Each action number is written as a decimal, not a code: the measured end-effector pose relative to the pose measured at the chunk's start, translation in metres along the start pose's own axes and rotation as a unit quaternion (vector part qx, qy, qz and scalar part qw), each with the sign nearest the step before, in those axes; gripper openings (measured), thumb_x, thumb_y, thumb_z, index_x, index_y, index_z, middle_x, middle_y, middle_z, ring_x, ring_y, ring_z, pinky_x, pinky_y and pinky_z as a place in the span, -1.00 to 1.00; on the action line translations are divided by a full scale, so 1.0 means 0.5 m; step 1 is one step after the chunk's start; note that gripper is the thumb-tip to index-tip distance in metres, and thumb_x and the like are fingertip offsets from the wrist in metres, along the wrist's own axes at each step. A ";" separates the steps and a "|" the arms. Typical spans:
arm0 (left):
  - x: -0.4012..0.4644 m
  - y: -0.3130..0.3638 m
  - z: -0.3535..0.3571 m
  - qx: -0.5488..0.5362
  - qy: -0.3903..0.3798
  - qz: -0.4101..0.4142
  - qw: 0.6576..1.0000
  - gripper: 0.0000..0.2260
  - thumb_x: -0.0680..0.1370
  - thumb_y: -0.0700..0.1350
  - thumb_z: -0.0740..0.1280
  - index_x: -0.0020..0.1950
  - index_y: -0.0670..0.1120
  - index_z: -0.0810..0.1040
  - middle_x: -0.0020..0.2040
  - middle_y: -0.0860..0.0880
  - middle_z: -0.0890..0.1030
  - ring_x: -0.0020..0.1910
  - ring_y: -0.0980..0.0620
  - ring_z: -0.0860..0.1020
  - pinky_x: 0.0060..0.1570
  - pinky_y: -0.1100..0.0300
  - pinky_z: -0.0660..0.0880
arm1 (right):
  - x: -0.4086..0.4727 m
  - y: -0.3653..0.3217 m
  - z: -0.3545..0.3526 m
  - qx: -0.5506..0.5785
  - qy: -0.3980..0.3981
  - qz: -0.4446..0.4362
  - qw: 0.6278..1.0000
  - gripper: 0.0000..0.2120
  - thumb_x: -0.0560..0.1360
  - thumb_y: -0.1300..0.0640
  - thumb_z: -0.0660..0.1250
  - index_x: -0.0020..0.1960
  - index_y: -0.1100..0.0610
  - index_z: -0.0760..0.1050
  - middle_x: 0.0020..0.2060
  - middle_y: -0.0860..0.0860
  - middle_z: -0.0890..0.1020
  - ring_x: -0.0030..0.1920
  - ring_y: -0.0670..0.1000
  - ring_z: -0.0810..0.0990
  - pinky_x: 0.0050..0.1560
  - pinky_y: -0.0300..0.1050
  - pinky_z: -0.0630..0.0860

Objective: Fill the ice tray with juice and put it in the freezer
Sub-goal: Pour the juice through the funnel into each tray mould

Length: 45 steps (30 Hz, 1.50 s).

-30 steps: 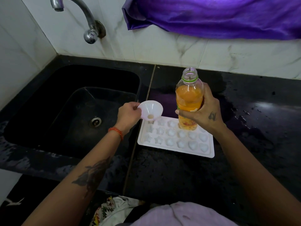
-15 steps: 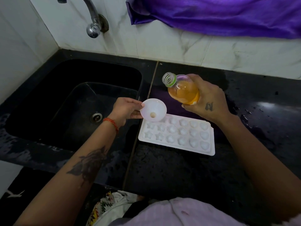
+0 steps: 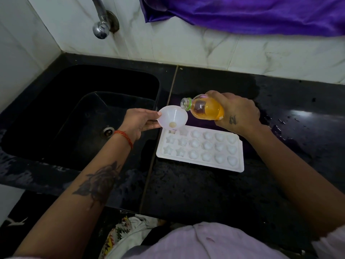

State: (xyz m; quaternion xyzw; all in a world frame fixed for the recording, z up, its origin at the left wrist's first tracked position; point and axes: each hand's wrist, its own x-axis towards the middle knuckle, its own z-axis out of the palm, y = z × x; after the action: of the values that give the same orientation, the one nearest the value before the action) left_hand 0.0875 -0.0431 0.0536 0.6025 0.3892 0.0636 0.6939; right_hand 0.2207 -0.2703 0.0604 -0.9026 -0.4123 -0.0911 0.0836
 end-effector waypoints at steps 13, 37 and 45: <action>0.004 0.004 -0.005 0.005 0.001 -0.002 1.000 -0.90 0.42 -0.30 0.45 -0.10 -0.28 0.60 -0.13 -0.17 0.66 -0.27 0.00 0.68 -0.35 0.26 0.61 | 0.006 -0.008 -0.003 -0.058 -0.006 -0.016 0.998 -0.25 0.31 0.11 0.52 0.41 -0.04 0.25 0.12 0.12 0.59 0.06 0.20 0.57 -0.11 -0.04 0.47; 0.001 0.013 -0.008 0.016 0.006 0.003 1.000 -0.90 0.43 -0.30 0.43 -0.08 -0.29 0.60 -0.13 -0.17 0.66 -0.28 0.01 0.68 -0.38 0.27 0.60 | 0.012 -0.021 -0.007 -0.073 -0.009 -0.021 0.997 -0.31 0.38 0.13 0.46 0.42 -0.06 0.24 0.10 0.13 0.59 0.05 0.19 0.56 -0.14 -0.09 0.40; -0.005 0.023 -0.008 0.005 -0.007 0.024 1.000 -0.96 0.44 -0.31 0.43 -0.17 -0.25 0.59 -0.17 -0.16 0.65 -0.35 0.04 0.68 -0.38 0.28 0.59 | -0.001 -0.022 -0.019 0.016 -0.022 0.034 0.999 -0.25 0.32 0.03 0.49 0.41 -0.13 0.21 0.11 0.07 0.57 0.08 0.17 0.55 -0.12 -0.07 0.34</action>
State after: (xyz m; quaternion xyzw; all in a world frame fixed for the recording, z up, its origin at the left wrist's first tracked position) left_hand 0.0876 -0.0381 0.0653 0.6159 0.3699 0.0739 0.6916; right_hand 0.2113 -0.2656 0.0703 -0.9163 -0.3849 -0.0620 0.0916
